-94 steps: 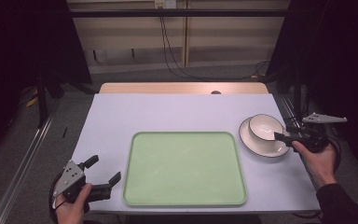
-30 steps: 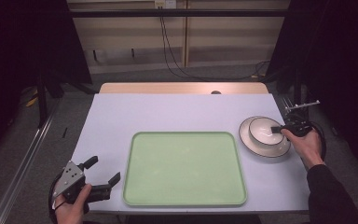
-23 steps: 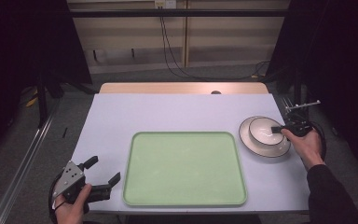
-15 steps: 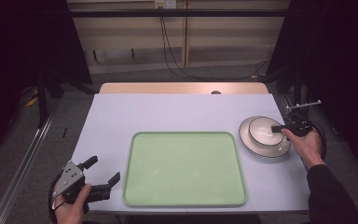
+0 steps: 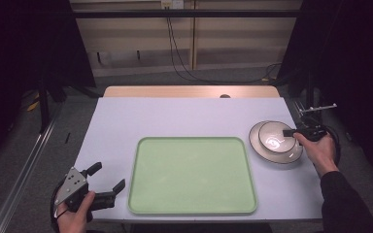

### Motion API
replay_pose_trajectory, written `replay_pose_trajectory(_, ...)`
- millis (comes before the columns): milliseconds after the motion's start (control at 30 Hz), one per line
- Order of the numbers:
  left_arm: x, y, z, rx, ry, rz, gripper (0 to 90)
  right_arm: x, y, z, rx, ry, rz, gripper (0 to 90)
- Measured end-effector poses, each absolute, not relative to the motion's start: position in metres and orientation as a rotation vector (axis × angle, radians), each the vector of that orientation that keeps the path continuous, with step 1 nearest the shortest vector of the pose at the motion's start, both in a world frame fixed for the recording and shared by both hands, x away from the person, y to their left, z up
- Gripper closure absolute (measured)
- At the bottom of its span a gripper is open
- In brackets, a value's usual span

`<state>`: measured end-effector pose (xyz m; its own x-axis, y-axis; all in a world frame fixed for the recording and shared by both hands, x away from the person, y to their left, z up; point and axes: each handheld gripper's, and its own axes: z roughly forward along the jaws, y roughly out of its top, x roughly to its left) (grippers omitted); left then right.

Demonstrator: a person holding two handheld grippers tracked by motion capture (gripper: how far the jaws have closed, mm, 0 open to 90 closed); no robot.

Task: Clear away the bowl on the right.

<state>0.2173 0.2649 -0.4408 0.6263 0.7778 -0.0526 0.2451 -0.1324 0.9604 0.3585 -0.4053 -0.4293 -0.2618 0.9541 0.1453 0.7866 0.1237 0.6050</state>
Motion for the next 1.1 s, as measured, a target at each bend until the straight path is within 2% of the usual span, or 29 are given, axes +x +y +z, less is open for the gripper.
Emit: replay_pose_trajectory(1100, 0.218, 0.265, -0.441, 1.677, 0.854, 0.571, 1.5, 0.336, -0.409, -0.413, 1.688, 2.155, 0.994, 82.8)
